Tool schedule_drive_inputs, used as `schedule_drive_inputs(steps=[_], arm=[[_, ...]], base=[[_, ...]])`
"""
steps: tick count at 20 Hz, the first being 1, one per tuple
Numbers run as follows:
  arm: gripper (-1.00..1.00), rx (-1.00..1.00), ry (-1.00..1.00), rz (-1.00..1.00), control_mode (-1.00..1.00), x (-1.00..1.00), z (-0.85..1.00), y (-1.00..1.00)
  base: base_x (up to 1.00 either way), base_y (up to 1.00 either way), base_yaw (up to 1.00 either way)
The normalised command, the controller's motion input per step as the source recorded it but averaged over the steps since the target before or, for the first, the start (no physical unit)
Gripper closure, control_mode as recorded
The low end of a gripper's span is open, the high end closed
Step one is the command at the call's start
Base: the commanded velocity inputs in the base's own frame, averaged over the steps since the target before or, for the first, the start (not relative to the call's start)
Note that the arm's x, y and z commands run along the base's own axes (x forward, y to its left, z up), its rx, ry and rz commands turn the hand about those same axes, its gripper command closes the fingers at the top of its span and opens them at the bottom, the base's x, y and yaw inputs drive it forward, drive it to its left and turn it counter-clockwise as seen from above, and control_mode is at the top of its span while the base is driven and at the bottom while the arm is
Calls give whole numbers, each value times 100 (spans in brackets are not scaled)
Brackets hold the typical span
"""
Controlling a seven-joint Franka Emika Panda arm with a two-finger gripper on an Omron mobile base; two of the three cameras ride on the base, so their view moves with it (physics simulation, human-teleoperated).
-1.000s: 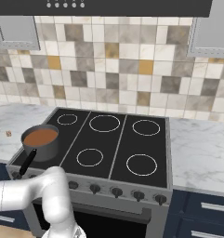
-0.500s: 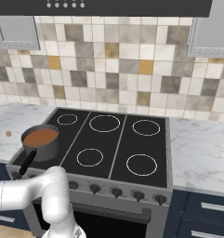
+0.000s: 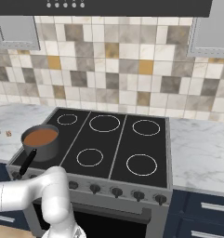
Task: Pick up the sugar cube(s) and place them in the saucepan with hot chocolate.
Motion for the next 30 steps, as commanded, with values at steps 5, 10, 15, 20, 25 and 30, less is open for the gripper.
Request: schedule_drive_inputs(steps=[5, 10, 15, 20, 25, 30], arm=[[-100, 0, 1, 0, -100, 0, -41, 0], [-100, 0, 1, 0, -100, 0, -1, 0], [100, 0, 3, 0, -100, -1, -5, 0], [100, 0, 4, 0, -100, -1, -2, -2], [100, 0, 0, -1, -100, 0, 2, 0], [100, 0, -3, -7, -100, -36, 65, 0]], base=[[0, 0, 0], [0, 0, 0], [0, 0, 0], [0, 0, 0], [0, 0, 0], [0, 0, 0]])
